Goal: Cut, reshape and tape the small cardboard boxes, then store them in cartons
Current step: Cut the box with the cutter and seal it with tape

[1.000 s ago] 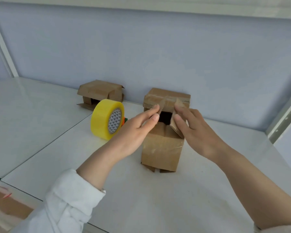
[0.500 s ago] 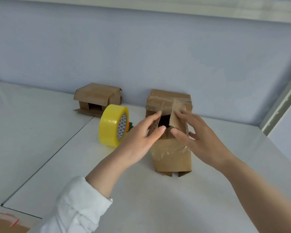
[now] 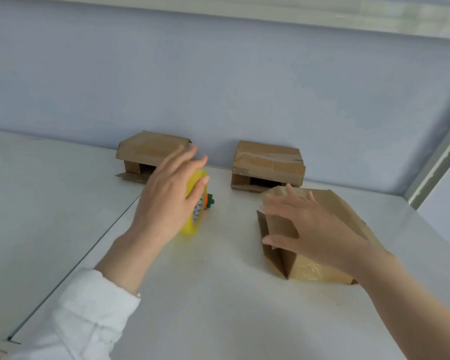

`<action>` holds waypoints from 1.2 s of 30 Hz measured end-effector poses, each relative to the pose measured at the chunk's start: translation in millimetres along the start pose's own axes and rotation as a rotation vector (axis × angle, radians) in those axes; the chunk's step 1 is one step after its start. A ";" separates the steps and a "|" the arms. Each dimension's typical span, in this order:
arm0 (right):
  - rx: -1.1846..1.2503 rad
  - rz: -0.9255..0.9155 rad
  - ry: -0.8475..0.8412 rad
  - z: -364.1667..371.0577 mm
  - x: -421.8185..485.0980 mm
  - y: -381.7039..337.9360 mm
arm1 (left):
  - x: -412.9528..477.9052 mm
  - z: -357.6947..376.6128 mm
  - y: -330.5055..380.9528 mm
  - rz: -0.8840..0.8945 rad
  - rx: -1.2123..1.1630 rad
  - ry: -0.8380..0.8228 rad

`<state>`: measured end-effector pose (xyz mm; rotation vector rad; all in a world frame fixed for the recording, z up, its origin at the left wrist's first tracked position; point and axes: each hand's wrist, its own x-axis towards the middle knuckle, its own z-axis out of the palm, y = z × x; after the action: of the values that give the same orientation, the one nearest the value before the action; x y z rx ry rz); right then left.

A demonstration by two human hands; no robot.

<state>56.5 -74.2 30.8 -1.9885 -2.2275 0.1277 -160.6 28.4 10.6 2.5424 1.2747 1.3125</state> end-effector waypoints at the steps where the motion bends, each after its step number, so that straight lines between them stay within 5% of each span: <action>1: 0.091 0.003 0.054 -3.2 4.9 -7.4 | 0.1 -1.6 -10.1 0.003 0.048 -0.077; 3: 0.215 0.029 0.136 -5.2 22.3 -24.7 | -11.1 -6.1 -23.8 0.038 0.060 -0.154; 8: 0.537 0.195 0.166 8.4 67.3 -52.3 | -41.8 -30.4 -31.8 0.152 0.028 0.105; 11: 0.756 0.268 0.115 20.5 86.3 -67.2 | -45.4 -39.5 -35.9 -0.129 -0.194 0.142; 15: 0.893 0.229 0.073 24.4 93.0 -90.6 | -43.5 -36.6 -37.3 -0.619 -0.702 -0.124; 20: 0.938 0.077 0.000 10.8 73.7 -110.3 | -45.4 -36.4 -45.0 -0.668 -0.921 -0.331; 26: 0.919 0.073 0.425 15.2 65.7 -126.2 | -40.1 -40.6 -37.6 -0.546 -0.960 -0.251; 31: 0.437 -0.131 0.866 36.9 64.2 -138.4 | -35.8 -41.8 -38.3 -0.562 -0.912 -0.224; 36: 0.361 -0.161 1.009 43.1 68.6 -139.6 | -33.3 -42.2 -29.6 -0.533 -0.919 -0.253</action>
<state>-95.0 -20.7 15.3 -1.2336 -1.5299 -0.3810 -219.5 12.0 5.1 1.5358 0.8896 1.0510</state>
